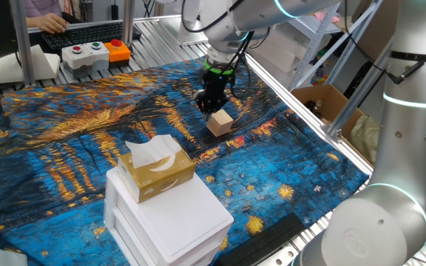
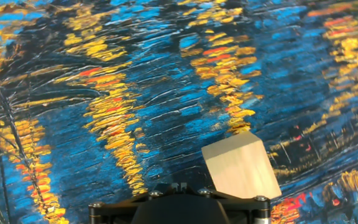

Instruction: Approach and touch the side of the small block

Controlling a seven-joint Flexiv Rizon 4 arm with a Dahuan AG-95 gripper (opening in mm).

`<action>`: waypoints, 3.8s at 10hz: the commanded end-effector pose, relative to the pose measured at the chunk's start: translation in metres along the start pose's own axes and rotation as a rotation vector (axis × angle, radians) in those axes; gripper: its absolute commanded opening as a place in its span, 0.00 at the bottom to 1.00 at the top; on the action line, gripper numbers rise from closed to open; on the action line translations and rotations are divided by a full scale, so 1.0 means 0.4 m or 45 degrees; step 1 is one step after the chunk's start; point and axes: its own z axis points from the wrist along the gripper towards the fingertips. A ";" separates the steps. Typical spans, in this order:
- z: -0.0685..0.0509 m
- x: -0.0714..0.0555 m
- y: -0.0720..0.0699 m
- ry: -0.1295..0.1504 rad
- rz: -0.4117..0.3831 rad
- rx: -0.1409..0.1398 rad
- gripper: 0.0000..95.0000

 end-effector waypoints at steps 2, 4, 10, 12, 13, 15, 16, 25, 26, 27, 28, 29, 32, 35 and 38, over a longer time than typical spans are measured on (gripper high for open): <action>0.016 -0.016 -0.004 0.001 -0.065 0.110 0.00; 0.016 -0.017 -0.006 -0.037 -0.081 0.146 0.00; 0.016 -0.018 -0.008 -0.156 -0.115 0.120 0.00; 0.020 -0.023 -0.015 -0.151 -0.133 0.122 0.00; 0.023 -0.026 -0.019 -0.149 -0.141 0.122 0.00; 0.034 -0.036 -0.032 -0.148 -0.154 0.121 0.00; 0.037 -0.038 -0.033 -0.147 -0.154 0.120 0.00; 0.063 -0.060 -0.068 -0.151 -0.173 0.119 0.00; 0.056 -0.055 -0.066 -0.155 -0.177 0.123 0.00; 0.040 -0.044 -0.058 -0.150 -0.173 0.122 0.00; 0.031 -0.037 -0.050 -0.149 -0.168 0.122 0.00; 0.020 -0.025 -0.034 -0.148 -0.144 0.121 0.00; -0.009 0.007 0.004 -0.147 -0.092 0.114 0.00; -0.048 0.049 0.025 -0.144 -0.047 0.106 0.00; -0.086 0.084 0.014 -0.139 -0.033 0.097 0.00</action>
